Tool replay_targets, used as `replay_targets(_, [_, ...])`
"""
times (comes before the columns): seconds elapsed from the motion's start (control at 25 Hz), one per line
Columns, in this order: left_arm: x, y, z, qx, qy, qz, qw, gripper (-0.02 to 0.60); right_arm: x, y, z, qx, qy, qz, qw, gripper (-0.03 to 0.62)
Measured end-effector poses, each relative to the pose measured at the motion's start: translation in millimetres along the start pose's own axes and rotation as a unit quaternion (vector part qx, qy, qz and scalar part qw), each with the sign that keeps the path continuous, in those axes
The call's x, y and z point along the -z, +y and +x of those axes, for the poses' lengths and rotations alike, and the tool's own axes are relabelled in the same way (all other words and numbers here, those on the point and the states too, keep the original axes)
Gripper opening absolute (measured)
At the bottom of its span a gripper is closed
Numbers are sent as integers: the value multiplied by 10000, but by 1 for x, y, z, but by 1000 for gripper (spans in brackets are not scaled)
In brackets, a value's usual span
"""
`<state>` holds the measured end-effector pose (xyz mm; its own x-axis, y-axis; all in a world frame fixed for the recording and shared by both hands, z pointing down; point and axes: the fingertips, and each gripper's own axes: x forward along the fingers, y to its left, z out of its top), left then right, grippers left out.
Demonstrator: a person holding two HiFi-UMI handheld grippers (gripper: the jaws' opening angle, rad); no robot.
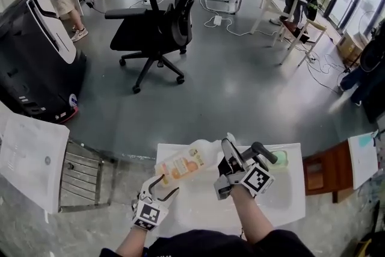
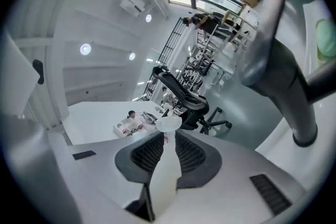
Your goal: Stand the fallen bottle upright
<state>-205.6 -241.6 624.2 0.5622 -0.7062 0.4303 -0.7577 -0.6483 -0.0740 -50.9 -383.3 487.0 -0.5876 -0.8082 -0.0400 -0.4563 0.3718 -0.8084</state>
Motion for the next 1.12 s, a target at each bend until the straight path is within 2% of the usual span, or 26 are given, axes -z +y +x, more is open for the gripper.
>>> replay_targets(0.32, [-9,-15,18,460,-265,-302,9981,268,-14,40,-4,-12,65,-901,9959,78])
replay_targets(0.64, [-18,-20,42,646,-348,-611,9954,268,-28,46,-16,34,-3,-1251,9921,80])
replay_targets(1.12, [-40,-44,86,1076,-351,-720,9910,270,-56,57,-20,-122,-43,-1776,9840,86])
